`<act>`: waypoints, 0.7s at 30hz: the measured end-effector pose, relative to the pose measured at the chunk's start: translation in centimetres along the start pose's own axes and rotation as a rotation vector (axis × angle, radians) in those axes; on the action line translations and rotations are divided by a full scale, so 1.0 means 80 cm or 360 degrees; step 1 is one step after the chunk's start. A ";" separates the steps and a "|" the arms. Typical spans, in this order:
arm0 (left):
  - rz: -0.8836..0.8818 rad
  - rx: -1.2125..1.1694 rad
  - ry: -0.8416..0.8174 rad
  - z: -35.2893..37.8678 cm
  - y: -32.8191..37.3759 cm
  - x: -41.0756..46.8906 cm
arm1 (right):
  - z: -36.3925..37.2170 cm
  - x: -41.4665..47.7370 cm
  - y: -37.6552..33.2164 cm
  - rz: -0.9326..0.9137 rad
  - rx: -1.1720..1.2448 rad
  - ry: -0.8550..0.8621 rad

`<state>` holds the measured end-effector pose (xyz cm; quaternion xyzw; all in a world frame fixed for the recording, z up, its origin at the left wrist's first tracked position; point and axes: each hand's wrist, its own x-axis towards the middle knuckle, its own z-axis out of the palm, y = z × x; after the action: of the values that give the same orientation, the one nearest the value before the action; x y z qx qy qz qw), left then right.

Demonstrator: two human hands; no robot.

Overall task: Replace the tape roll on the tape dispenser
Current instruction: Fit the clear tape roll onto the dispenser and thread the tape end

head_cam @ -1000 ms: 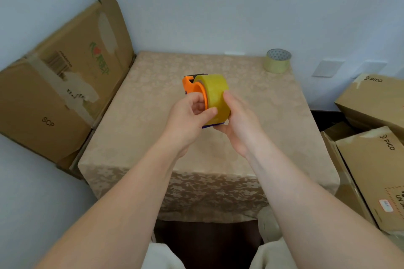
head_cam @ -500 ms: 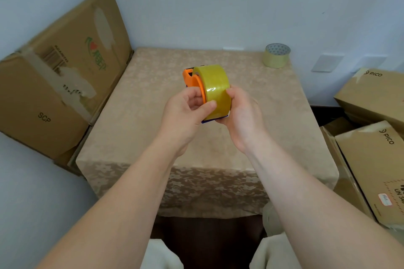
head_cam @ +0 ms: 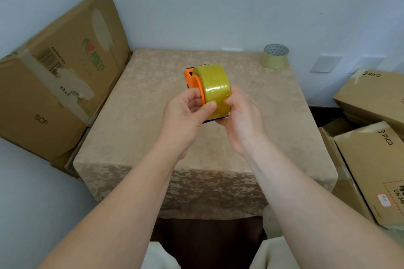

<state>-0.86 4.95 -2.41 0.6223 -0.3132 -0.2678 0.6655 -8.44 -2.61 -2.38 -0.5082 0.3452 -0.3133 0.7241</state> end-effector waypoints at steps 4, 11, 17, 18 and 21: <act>-0.0054 -0.0070 0.0046 -0.004 0.000 0.005 | -0.003 0.000 -0.006 -0.0022 -0.0230 -0.0152; -0.0165 0.0201 0.0196 -0.008 0.000 0.006 | -0.017 0.002 -0.008 -0.0759 -0.1221 0.0199; -0.0184 0.0354 0.0176 -0.004 -0.006 0.005 | -0.021 0.000 -0.010 -0.0948 -0.1679 0.0231; -0.0163 0.0417 0.0187 -0.004 -0.008 0.005 | -0.022 0.000 -0.011 -0.0947 -0.1731 0.0232; -0.0065 0.0639 0.0178 -0.002 -0.008 0.004 | -0.020 -0.003 -0.012 -0.0868 -0.1850 0.0275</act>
<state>-0.53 4.77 -3.02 0.7626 -0.3101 -0.1785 0.5388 -9.96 -3.56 -1.79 -0.8598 0.3742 -0.2878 0.1948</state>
